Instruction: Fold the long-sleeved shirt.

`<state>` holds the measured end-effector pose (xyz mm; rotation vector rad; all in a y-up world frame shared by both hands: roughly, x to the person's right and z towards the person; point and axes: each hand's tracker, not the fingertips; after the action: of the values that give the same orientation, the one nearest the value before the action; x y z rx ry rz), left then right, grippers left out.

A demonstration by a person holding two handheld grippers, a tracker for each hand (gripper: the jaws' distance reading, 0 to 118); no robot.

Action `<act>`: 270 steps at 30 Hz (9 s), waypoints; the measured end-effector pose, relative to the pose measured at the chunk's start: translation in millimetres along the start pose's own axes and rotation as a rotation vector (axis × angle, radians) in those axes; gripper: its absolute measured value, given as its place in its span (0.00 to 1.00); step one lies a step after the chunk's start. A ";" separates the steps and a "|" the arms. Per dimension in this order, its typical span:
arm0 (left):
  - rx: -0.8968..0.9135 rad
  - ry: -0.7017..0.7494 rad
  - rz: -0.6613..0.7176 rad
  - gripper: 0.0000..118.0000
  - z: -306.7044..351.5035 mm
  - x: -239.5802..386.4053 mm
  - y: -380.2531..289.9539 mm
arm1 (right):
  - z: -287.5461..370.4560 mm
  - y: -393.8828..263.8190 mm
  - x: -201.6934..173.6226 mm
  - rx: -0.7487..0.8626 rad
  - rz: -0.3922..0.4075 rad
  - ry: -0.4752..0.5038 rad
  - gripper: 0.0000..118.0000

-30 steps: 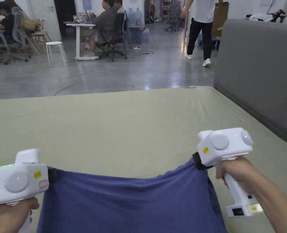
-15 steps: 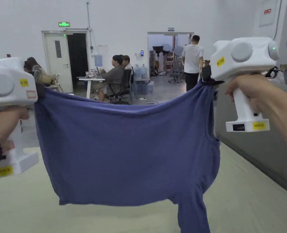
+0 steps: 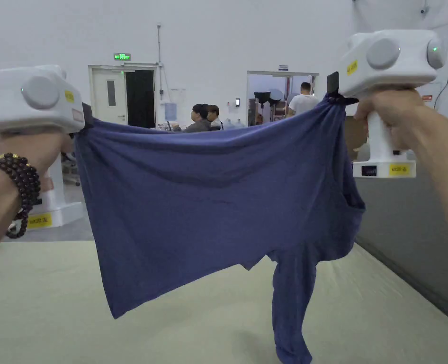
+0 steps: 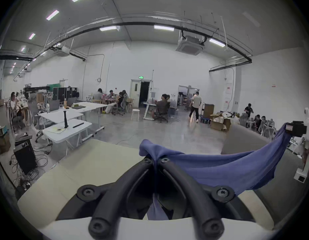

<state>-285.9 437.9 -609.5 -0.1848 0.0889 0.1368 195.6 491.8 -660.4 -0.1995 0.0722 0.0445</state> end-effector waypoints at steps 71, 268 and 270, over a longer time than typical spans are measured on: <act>-0.568 -0.156 -0.146 0.41 276.1 -51.4 -384.0 | 279.4 -451.3 22.4 -0.597 0.102 0.152 0.62; -0.900 -0.033 0.031 0.04 203.7 -126.4 -483.4 | -110.0 -540.2 -186.7 -0.988 0.629 0.463 0.73; -0.904 -0.032 0.019 0.04 200.2 -125.8 -483.8 | -110.6 -537.3 -188.2 -0.990 0.597 0.457 0.68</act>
<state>-325.5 -11.3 -315.3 -1.0832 -0.0091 0.1924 28.2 -63.3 -648.7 -1.1738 0.5679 0.6372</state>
